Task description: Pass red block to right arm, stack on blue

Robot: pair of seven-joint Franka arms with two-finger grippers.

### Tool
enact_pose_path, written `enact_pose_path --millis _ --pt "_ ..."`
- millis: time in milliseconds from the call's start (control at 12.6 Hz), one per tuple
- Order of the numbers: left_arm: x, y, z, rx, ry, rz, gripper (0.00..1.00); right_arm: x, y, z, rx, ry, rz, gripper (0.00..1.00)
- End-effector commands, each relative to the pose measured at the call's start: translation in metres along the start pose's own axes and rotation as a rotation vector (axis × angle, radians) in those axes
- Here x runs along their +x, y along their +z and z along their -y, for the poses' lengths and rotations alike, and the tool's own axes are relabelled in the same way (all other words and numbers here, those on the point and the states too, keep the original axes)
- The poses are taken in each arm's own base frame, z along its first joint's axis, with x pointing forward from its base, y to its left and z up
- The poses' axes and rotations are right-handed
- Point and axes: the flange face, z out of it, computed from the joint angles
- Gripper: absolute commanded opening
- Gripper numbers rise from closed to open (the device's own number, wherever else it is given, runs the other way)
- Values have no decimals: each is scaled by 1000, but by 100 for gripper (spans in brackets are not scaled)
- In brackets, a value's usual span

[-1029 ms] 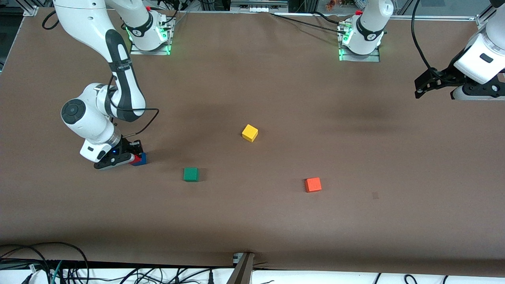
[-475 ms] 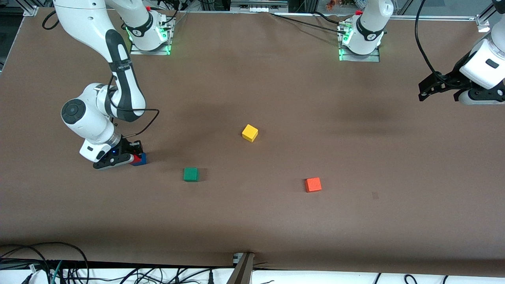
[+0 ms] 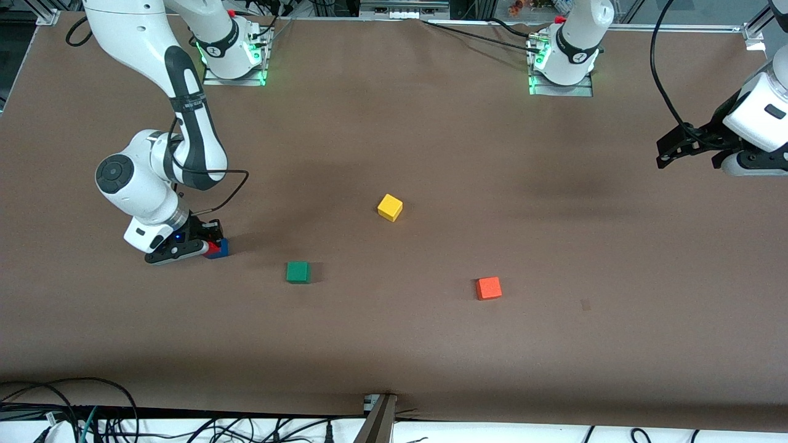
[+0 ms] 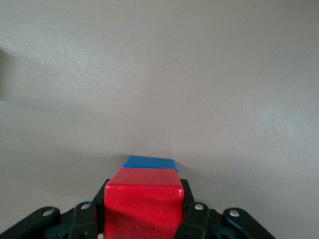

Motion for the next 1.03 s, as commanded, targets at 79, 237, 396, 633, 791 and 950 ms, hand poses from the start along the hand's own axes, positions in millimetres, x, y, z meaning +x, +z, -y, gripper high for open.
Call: enact_pose_path --millis 79,237,396,633,791,950 --pt "-1 -6 -3 14 6 32 100 -6 8 1 -9 36 8 28" --pt "-2 -6 -9 14 9 32 100 -5 8 2 -9 41 8 28" --pt "-2 -6 -11 17 12 31 100 -6 8 2 -9 42 10 28" --pt "-2 -7 -17 19 7 30 100 -6 9 2 -10 41 11 99" --pt "-2 -7 -16 19 6 32 100 -3 6 2 -9 39 7 100" --pt "-2 -6 -16 19 4 32 100 -1 2 1 -8 38 -1 100"
